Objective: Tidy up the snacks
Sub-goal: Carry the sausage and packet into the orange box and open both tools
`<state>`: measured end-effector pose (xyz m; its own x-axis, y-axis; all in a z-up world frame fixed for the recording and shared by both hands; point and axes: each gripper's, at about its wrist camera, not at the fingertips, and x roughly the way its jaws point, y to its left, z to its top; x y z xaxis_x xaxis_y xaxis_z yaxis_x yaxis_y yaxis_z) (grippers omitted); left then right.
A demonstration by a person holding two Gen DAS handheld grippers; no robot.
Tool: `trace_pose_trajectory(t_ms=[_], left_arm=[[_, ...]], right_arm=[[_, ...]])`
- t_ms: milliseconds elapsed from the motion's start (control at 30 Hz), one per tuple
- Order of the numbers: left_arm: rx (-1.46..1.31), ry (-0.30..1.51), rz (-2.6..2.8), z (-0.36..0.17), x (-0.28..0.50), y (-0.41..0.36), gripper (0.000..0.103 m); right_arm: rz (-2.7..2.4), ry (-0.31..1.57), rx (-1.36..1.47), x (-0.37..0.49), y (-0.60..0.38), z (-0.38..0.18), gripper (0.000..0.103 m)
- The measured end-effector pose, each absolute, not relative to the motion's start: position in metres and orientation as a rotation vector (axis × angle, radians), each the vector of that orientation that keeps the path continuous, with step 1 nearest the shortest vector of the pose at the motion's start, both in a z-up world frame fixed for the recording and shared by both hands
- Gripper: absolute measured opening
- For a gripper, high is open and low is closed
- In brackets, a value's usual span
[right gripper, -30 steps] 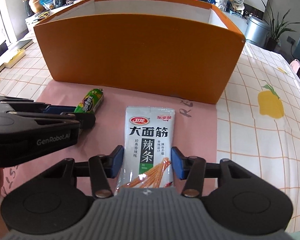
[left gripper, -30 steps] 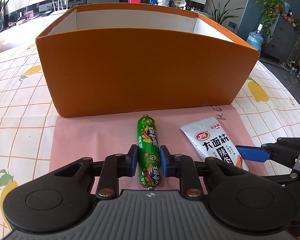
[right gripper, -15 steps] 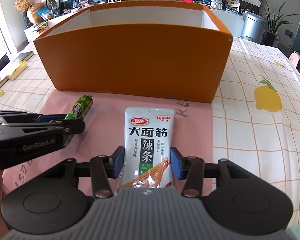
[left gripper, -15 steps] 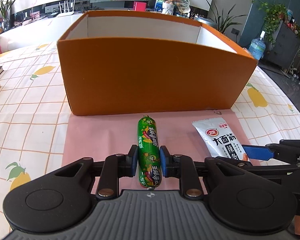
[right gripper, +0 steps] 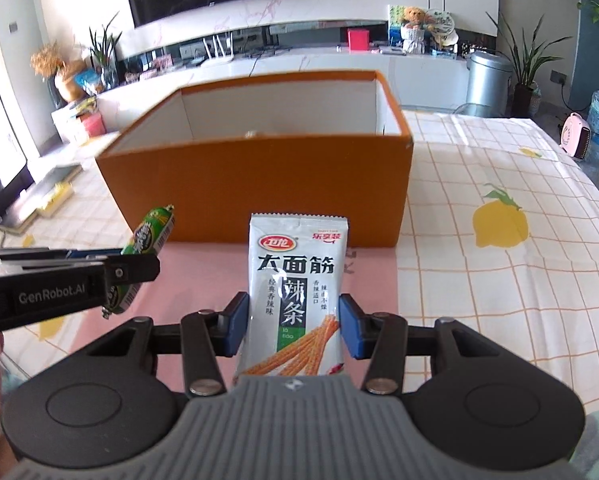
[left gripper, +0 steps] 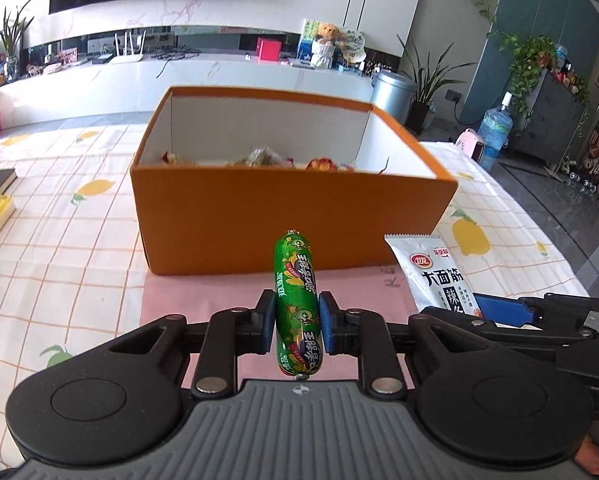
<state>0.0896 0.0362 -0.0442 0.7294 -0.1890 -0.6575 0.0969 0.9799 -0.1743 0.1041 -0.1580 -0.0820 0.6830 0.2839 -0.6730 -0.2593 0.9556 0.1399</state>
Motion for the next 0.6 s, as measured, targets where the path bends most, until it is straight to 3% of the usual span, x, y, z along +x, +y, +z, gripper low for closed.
trace_pose_trajectory(t_ms=[600], left_arm=[[-0.059, 0.576, -0.147, 0.022, 0.122, 0.03, 0.025]], right_arm=[[0.339, 0.559, -0.03, 0.143, -0.155, 0.005, 0.046]])
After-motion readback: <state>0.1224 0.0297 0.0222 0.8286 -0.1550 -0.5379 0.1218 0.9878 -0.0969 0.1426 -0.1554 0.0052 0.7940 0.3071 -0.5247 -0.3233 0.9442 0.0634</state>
